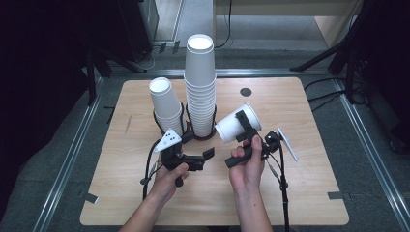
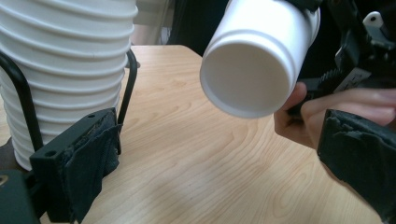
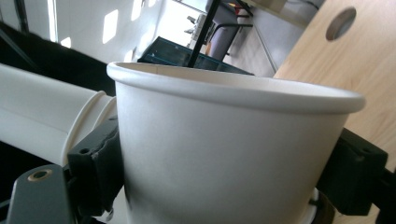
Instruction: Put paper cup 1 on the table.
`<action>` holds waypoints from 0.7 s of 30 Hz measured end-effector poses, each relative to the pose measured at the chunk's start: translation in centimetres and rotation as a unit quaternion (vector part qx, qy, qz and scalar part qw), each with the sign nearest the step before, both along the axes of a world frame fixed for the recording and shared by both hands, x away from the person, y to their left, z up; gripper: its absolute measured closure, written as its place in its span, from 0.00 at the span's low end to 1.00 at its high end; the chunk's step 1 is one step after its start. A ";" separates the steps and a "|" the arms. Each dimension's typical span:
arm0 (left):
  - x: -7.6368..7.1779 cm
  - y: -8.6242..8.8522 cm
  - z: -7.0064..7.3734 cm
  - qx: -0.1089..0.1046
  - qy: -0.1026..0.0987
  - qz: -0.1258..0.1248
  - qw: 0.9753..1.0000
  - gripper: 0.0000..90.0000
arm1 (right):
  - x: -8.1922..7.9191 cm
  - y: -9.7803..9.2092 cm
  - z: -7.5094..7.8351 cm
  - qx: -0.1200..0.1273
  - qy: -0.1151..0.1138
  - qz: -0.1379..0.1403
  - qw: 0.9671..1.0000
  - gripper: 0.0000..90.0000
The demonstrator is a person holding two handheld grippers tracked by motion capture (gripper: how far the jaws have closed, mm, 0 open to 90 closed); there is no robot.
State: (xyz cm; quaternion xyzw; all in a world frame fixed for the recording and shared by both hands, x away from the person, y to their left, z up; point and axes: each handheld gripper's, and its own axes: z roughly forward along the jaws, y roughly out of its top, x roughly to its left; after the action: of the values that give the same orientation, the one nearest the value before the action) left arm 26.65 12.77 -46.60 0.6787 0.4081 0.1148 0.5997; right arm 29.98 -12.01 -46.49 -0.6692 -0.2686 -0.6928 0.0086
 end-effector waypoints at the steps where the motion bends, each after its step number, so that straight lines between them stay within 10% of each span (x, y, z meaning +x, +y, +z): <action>1: -0.1 0.0 0.2 0.002 -0.002 -0.001 1.000 0.00 | 0.1 0.0 0.1 -0.016 -0.004 -0.003 1.000 0.16; 11: -0.6 1.1 -0.2 0.023 0.008 -0.001 1.000 0.00 | 0.2 -0.3 1.6 -0.117 -0.053 -0.020 0.992 0.16; 19: -0.8 2.5 -0.9 0.031 0.018 0.015 0.999 0.00 | -0.1 -0.2 2.6 -0.196 -0.086 -0.030 0.976 0.16; 21: -0.9 2.8 -1.2 0.034 0.022 0.018 0.999 0.00 | -0.1 -0.3 2.8 -0.230 -0.091 -0.038 0.968 0.16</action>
State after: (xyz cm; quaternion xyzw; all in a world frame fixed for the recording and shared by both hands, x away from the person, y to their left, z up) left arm 25.78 15.58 -47.78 0.6939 0.4290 0.1245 0.5648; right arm 29.85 -12.26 -43.66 -0.5972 -0.3946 -0.6703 -0.1960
